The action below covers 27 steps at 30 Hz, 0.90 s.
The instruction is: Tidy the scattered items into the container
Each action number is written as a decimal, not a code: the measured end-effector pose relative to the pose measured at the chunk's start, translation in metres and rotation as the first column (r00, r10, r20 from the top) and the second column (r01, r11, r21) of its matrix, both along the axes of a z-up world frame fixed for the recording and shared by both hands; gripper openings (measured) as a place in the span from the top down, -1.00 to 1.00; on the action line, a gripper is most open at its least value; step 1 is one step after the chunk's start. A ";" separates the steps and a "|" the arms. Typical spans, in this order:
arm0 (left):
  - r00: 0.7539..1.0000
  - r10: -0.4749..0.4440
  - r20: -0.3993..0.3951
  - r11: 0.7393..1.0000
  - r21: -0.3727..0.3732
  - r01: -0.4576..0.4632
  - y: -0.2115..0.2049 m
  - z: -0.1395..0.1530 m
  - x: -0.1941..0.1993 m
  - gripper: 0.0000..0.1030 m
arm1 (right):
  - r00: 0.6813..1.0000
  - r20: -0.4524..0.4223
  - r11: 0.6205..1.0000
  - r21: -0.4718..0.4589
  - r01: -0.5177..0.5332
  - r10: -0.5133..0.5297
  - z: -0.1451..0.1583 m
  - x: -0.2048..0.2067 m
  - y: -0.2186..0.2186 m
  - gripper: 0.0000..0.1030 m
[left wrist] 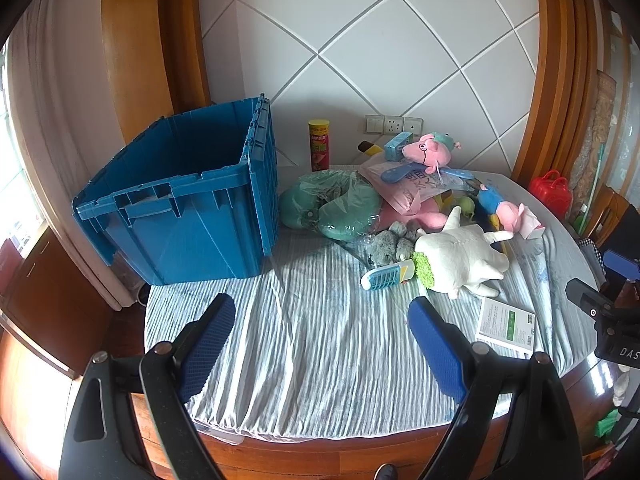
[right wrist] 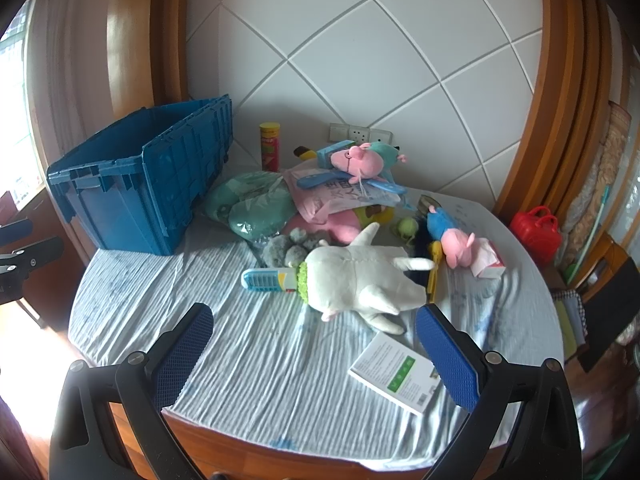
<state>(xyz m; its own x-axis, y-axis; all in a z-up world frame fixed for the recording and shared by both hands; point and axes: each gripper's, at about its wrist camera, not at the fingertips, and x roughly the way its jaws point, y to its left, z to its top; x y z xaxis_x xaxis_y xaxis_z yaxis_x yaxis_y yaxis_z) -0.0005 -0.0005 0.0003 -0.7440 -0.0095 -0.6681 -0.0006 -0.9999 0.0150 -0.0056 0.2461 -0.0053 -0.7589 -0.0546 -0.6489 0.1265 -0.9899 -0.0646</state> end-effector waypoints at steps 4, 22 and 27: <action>1.000 -0.002 0.001 1.000 -0.001 0.002 -0.001 0.000 -0.001 -0.73 | 1.000 -0.004 1.000 0.003 -0.001 0.001 -0.003 0.001 -0.001 -1.00; 1.000 -0.007 0.005 1.000 -0.008 0.007 -0.002 0.002 -0.002 -0.73 | 1.000 0.001 1.000 0.011 -0.006 0.006 0.001 -0.001 0.000 -1.00; 1.000 -0.007 0.004 1.000 -0.009 0.007 -0.001 0.002 -0.001 -0.73 | 1.000 0.002 1.000 0.011 -0.006 0.006 0.001 -0.001 0.001 -1.00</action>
<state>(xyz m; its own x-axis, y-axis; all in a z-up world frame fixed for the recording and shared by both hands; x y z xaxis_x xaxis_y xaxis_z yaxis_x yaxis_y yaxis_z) -0.0014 -0.0013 0.0019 -0.7417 -0.0106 -0.6707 -0.0075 -0.9997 0.0241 -0.0062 0.2466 -0.0040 -0.7575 -0.0524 -0.6507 0.1329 -0.9883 -0.0751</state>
